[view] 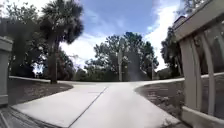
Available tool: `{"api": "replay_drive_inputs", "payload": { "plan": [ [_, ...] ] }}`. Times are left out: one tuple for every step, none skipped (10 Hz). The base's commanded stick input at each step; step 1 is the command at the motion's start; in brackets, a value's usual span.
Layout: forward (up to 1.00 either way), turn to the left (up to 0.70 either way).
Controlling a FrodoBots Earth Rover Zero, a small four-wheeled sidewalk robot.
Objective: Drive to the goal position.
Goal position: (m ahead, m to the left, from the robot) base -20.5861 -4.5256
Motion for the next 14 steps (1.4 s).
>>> {"api": "replay_drive_inputs", "payload": {
  "plan": [
    [0.00,0.35],
    [0.00,0.00],
    [0.00,0.00],
    [0.00,0.00],
    [0.00,0.00],
    [0.00,0.00],
    [0.00,0.28],
    [0.00,0.45],
    [0.00,0.45],
    [0.00,0.45],
    [0.00,0.45],
    [0.00,0.45],
    [0.00,0.45],
    [0.00,0.45]
  ]
}}
